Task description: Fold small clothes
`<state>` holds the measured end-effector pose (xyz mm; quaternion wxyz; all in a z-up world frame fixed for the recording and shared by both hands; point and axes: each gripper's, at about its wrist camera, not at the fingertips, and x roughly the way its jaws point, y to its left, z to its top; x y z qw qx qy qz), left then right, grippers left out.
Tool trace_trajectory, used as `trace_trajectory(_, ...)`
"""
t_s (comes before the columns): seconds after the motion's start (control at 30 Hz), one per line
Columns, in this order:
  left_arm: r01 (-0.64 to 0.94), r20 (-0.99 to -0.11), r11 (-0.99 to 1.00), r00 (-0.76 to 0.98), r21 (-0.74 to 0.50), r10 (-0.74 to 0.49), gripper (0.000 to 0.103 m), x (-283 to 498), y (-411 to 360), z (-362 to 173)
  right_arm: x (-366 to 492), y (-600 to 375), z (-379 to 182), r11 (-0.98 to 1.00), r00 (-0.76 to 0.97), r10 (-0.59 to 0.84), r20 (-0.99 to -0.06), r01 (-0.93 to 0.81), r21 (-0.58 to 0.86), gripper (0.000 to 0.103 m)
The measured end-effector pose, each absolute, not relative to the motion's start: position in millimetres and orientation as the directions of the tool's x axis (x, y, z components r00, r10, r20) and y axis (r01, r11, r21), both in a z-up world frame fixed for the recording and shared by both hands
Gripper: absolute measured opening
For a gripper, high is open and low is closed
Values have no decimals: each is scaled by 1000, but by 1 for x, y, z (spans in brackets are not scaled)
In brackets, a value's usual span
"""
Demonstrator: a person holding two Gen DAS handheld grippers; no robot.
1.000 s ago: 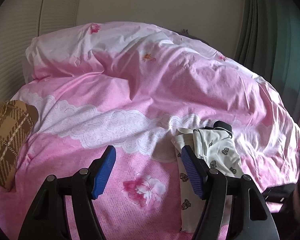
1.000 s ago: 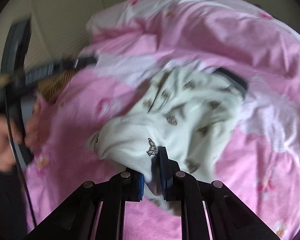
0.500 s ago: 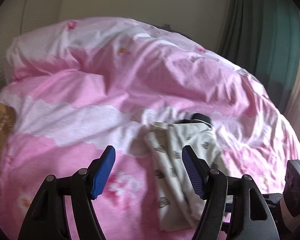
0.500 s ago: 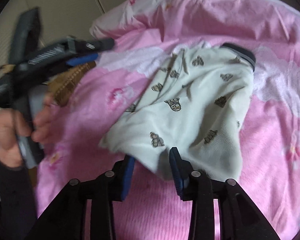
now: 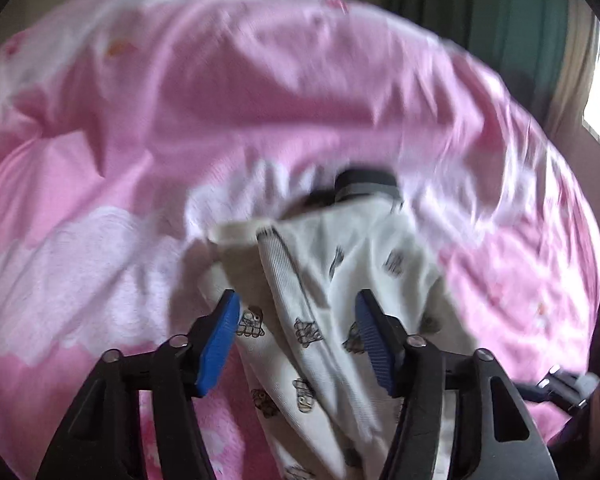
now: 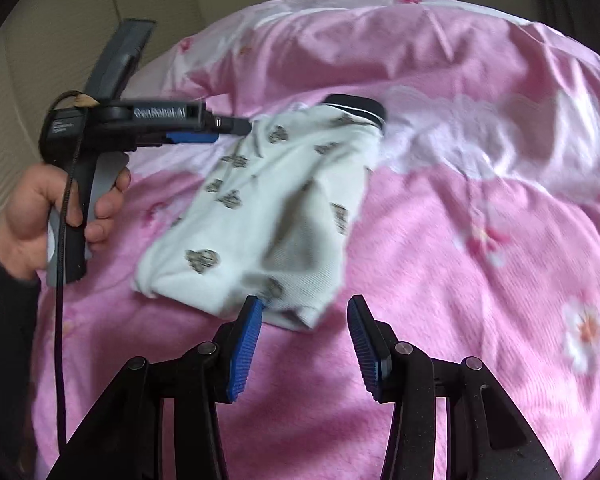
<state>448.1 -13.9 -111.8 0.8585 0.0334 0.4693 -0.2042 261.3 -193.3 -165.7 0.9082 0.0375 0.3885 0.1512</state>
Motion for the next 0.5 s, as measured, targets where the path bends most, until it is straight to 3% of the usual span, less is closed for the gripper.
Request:
trace_trajectory(0.17, 372, -844, 917, 439, -141, -307, 40, 463, -17, -138, 269, -192, -177, 957, 648, 288, -705, -230, 179, 46)
trace_trajectory(0.23, 363, -836, 917, 442, -164, -324, 23, 466, -15, -140, 272, -190, -174, 959, 667, 280, -691, -226, 170, 44)
trace_trajectory(0.3, 360, -825, 915, 449, -183, -342, 14, 468, -13, -136, 271, -189, -168, 957, 683, 287, -671, -227, 178, 30)
trace_trajectory(0.4, 351, -814, 920, 474, -175, -336, 13, 472, -8, -131, 276, -189, -167, 974, 700, 226, -677, -173, 146, 10)
trace_trajectory(0.5, 336, -809, 925, 485, -179, -333, 13, 478, -3, -130, 274, -201, -170, 979, 702, 192, -686, -85, 187, 9)
